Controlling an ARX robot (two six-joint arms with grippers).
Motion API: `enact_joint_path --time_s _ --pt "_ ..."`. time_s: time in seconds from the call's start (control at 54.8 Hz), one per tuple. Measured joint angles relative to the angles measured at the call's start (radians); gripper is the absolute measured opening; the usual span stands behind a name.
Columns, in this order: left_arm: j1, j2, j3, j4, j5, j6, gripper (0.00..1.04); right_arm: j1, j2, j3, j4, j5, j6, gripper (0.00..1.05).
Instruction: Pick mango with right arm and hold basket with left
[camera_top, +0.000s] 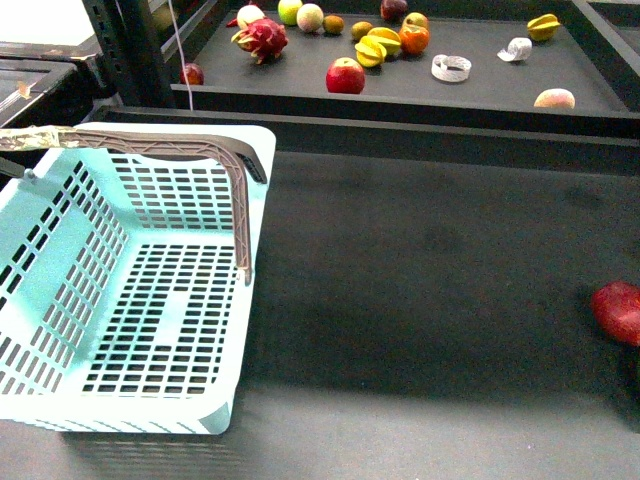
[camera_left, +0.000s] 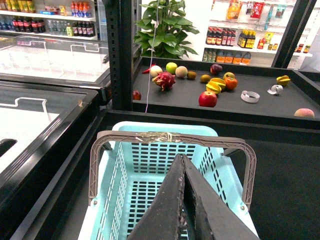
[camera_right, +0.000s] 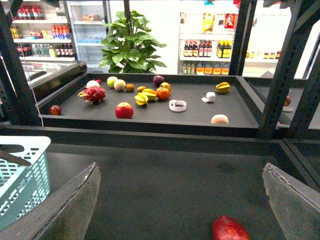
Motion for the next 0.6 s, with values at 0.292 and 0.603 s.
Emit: enact_joint_path --time_s 0.292,0.603 --pt "0.0 0.0 0.0 0.0 0.0 0.0 0.56 0.0 0.0 0.0 0.0 0.0 0.0 0.97" --pt "-0.1 0.104 0.041 -0.092 -0.315 -0.124 0.97 0.0 0.0 0.0 0.0 0.0 0.0 0.97"
